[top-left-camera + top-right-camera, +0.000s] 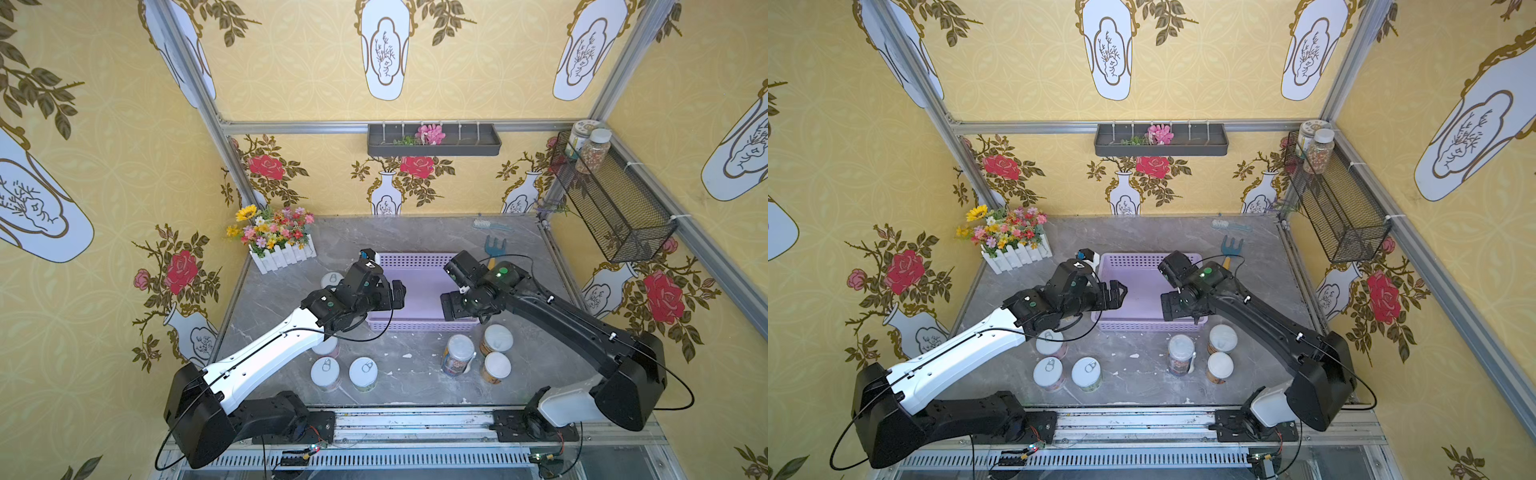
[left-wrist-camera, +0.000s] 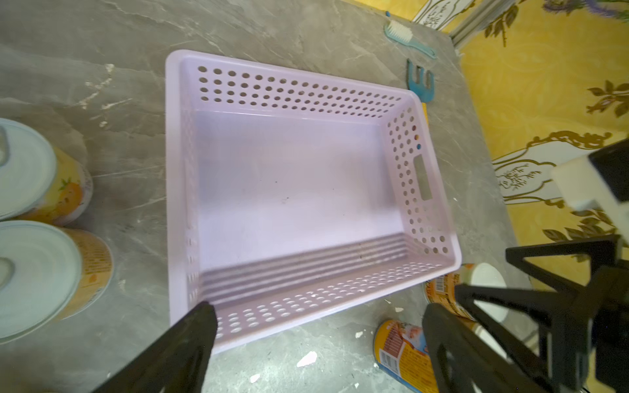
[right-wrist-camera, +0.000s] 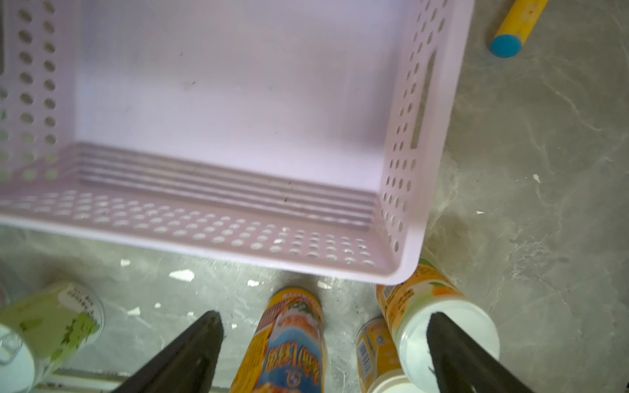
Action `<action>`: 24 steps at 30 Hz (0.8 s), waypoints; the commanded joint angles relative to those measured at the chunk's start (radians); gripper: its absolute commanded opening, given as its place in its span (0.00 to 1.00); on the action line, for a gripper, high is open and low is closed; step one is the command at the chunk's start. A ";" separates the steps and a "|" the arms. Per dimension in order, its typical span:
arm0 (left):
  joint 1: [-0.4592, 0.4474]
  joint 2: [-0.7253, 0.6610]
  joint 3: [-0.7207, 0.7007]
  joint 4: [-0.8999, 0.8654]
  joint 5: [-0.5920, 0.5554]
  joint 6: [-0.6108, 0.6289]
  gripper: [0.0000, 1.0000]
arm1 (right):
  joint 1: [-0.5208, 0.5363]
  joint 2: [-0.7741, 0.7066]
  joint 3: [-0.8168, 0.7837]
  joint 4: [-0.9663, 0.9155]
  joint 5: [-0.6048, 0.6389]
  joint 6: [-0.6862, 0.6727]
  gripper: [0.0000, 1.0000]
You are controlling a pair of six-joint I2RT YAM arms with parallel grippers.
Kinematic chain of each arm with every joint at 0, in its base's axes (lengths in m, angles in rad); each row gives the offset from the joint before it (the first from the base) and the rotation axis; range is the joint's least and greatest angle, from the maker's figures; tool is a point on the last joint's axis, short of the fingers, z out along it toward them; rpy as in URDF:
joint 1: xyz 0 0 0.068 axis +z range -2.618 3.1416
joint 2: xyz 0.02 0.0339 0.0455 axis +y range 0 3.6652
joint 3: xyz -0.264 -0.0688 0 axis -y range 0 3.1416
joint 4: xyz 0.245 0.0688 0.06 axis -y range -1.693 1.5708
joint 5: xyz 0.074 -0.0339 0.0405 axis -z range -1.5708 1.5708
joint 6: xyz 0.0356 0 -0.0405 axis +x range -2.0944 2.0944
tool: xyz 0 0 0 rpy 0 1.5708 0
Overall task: Put the canned food in the basket
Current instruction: Pick up the canned food from the center of the board.
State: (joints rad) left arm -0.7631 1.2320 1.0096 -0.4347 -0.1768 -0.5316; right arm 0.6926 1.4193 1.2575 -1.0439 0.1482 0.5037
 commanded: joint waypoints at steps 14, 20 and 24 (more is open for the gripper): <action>-0.113 -0.219 -0.292 0.185 0.339 -0.003 1.00 | 0.181 -0.132 -0.059 -0.182 -0.162 0.036 0.98; -0.165 -0.246 -0.326 0.230 0.358 0.022 1.00 | 0.228 -0.106 -0.069 -0.182 -0.117 0.042 0.98; -0.220 -0.226 -0.321 0.233 0.300 0.030 1.00 | 0.265 -0.075 -0.069 -0.184 -0.070 0.041 0.99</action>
State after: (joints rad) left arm -0.9668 0.9932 0.6880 -0.2375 0.1524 -0.5224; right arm 0.9405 1.3293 1.1900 -1.2095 0.0254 0.5449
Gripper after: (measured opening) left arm 0.999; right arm 0.999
